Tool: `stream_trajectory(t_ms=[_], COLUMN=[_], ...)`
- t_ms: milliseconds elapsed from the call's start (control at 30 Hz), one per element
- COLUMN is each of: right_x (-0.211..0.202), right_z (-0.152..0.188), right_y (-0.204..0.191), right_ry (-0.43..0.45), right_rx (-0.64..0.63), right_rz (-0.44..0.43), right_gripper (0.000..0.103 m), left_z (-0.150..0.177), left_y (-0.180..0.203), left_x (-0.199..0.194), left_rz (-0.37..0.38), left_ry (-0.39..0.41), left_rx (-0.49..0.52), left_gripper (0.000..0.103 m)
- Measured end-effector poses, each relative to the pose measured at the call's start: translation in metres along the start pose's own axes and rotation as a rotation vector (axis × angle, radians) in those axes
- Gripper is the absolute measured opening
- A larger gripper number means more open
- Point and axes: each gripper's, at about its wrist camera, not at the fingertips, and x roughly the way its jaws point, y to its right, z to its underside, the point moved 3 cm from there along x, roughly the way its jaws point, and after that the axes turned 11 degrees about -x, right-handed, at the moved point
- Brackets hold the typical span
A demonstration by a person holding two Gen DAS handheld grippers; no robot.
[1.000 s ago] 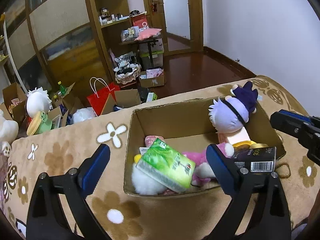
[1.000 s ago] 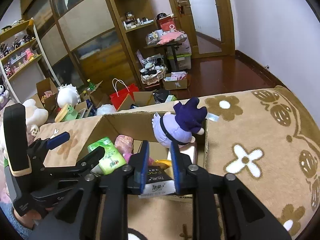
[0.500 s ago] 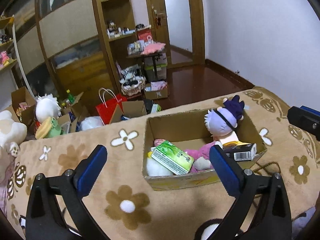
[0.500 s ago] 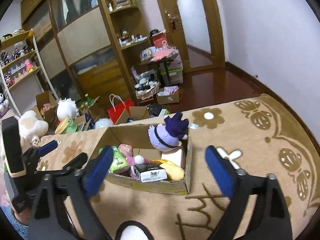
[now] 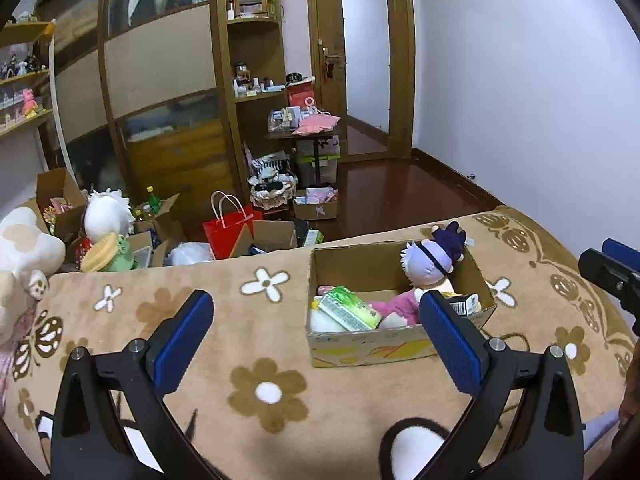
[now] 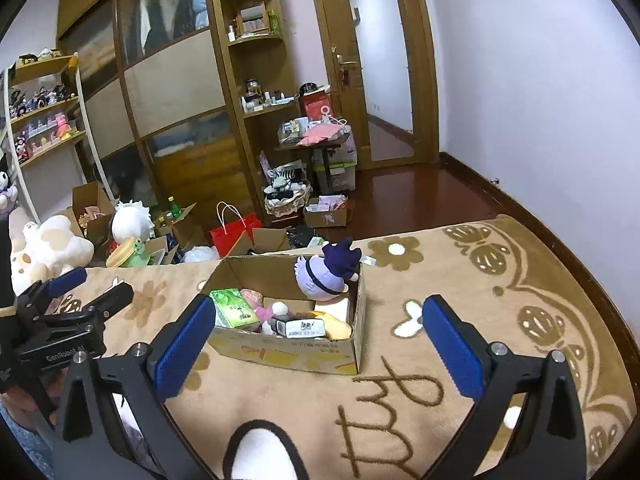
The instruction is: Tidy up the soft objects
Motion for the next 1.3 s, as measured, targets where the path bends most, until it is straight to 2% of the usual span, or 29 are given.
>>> stream_trajectory(t_ms=[200, 333, 667, 967, 1300], right_x=[-0.015, -0.021, -0.027, -0.014, -0.011], right_z=[0.007, 0.014, 0.030, 0.049, 0.053], right_y=[-0.006, -0.009, -0.012, -0.013, -0.015], right_ry=[0.010, 0.018, 0.081, 0.031, 0.020], right_rx=[-0.019, -0.029, -0.046, -0.040, -0.059], right_rz=[0.010, 0.018, 0.038, 0.046, 0.071], right_gripper=[0.103, 0.103, 0.103, 0.103, 0.103], left_z=[0.007, 0.015, 0.027, 0.036, 0.037], left_y=[-0.007, -0.003, -0.001, -0.001, 0.000], left_x=[-0.019, -0.029, -0.032, -0.023, -0.012], left_rz=[-0.004, -0.023, -0.014, -0.003, 0.004], left_ry=[0.004, 0.029, 0.075, 0.062, 0.032], left_rx=[0.002, 0.044, 0.061, 0.065, 0.060], left_gripper=[0.102, 0.102, 0.102, 0.102, 0.102])
